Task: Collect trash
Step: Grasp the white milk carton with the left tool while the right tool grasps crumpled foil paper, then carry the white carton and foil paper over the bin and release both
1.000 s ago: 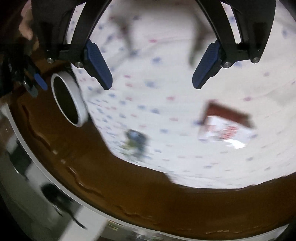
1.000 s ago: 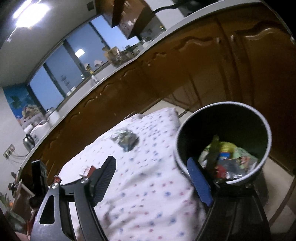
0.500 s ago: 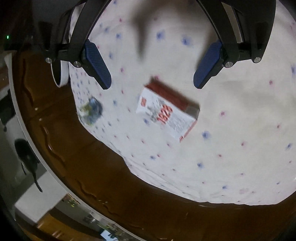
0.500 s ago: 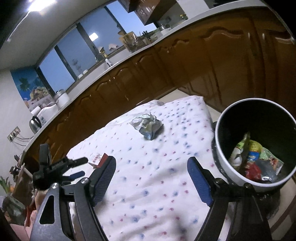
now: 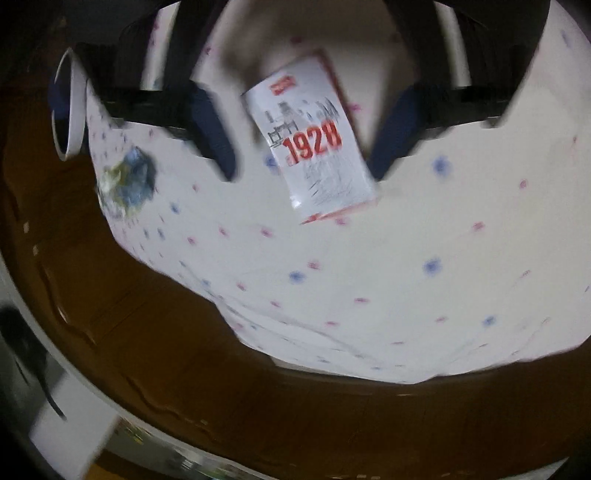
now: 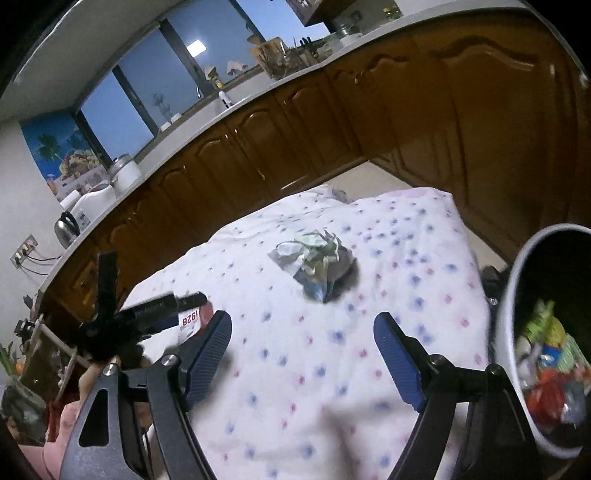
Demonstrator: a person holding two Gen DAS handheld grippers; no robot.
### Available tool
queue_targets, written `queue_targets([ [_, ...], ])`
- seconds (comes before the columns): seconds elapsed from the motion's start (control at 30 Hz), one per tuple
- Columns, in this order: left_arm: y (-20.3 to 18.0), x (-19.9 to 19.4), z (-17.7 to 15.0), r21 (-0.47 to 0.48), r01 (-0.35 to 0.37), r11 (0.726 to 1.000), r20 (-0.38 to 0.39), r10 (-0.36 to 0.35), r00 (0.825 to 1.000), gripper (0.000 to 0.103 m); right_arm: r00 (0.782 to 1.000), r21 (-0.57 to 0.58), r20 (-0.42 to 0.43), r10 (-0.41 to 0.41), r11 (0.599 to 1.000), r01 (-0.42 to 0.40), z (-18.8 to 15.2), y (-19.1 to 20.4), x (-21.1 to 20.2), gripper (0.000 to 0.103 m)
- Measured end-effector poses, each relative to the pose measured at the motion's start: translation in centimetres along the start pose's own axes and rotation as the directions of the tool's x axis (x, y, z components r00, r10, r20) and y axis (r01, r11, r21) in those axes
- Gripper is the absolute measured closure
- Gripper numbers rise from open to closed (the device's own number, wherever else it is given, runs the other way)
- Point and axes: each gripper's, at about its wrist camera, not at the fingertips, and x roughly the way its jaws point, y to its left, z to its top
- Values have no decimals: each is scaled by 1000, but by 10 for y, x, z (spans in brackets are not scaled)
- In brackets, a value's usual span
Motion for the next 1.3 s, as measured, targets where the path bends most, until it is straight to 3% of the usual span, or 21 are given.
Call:
queue_targets([
  [0.03, -5, 3, -2, 33, 21, 999, -15, -20, 1000, 58, 1000, 3, -4, -2, 1000, 2, 2, 0, 6, 22],
  [0.17, -11, 1, -14, 121, 64, 991, -12, -63, 998, 58, 1000, 12, -16, -25, 1000, 25, 12, -5, 33, 22],
  [0.37, -9, -10, -29, 123, 128, 984, -53, -122, 991, 58, 998, -1, -43, -39, 999, 39, 23, 3, 69, 23],
  [0.43, -10, -13, -34, 128, 127, 984, -54, -121, 991, 58, 998, 7, -46, -31, 999, 32, 24, 5, 76, 30],
  [0.47, -11, -14, -35, 132, 120, 984, -51, -114, 992, 57, 998, -4, -53, -40, 999, 40, 24, 7, 79, 44],
  [0.5, -12, -14, -36, 135, 108, 985, -48, -103, 994, 56, 997, -15, -58, -54, 998, 54, 24, 8, 81, 67],
  [0.57, -11, -13, -39, 132, 108, 985, -43, -103, 994, 56, 996, -13, -63, -60, 998, 59, 23, 7, 80, 97],
  [0.97, -14, -41, -50, 143, 161, 977, 8, -164, 986, 59, 999, -19, 34, -14, 1000, 15, -4, 11, -4, 100],
  [1.3, -68, -71, -83, 268, 228, 936, 1, -237, 972, 59, 992, 52, 123, -26, 998, 20, -45, -4, -79, 101],
])
